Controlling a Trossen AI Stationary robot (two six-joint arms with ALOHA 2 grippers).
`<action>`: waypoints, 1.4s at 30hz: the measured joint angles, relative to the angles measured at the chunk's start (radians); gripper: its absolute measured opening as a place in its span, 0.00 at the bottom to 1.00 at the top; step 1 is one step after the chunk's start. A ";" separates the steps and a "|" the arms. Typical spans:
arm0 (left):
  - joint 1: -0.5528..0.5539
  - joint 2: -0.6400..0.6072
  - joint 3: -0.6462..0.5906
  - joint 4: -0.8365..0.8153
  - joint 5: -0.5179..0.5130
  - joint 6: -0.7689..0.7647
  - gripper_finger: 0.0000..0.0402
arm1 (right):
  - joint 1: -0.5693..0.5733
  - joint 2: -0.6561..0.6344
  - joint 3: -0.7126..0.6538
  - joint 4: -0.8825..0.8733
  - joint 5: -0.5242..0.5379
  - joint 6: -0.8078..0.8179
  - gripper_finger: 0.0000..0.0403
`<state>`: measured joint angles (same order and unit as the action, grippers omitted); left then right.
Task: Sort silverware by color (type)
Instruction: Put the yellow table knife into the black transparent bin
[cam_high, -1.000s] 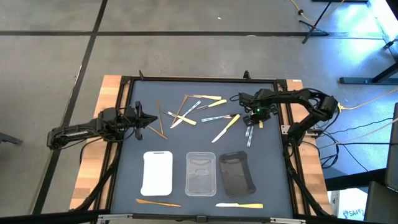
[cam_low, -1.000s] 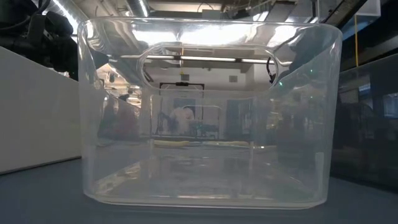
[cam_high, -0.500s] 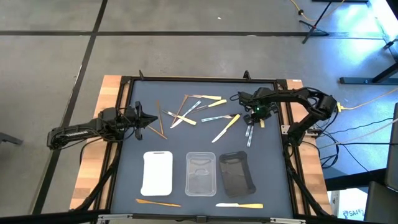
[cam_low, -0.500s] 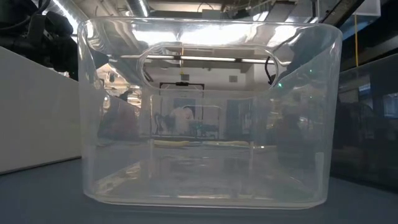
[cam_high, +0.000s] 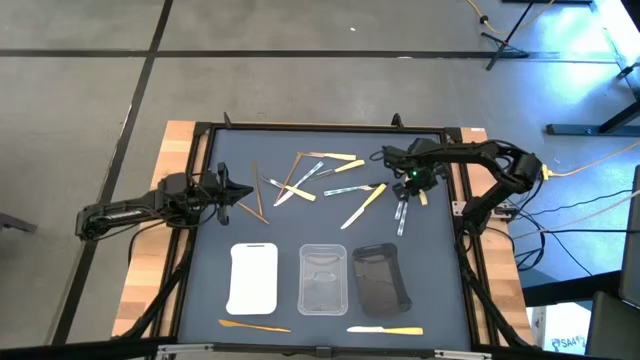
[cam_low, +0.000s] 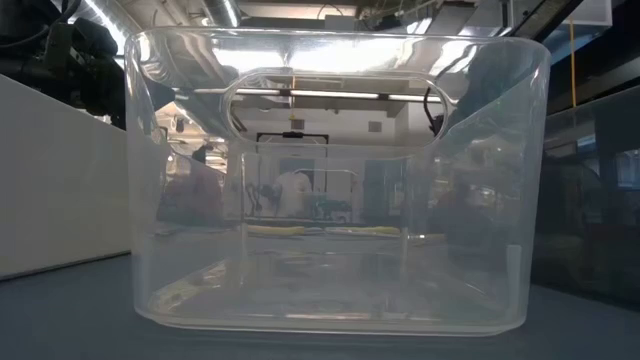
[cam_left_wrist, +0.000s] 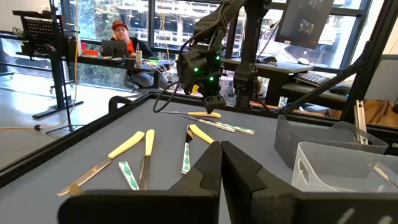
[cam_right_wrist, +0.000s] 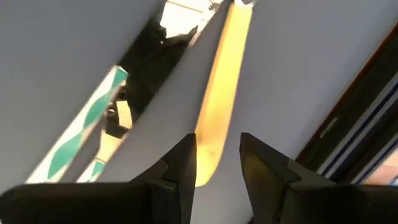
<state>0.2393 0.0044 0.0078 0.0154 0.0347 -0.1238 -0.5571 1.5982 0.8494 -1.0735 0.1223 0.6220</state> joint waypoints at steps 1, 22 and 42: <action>0.000 0.000 0.000 0.000 0.000 0.000 0.01 | 0.000 0.000 -0.002 0.007 0.000 -0.001 0.28; 0.000 0.000 0.000 0.000 0.000 0.000 0.01 | 0.000 -0.005 -0.114 0.103 -0.032 -0.003 0.19; 0.000 0.000 0.000 0.000 0.000 0.000 0.01 | 0.000 0.002 -0.018 0.010 -0.029 -0.031 0.09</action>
<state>0.2390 0.0044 0.0078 0.0154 0.0349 -0.1238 -0.5568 1.6003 0.8316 -1.0640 0.0937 0.5913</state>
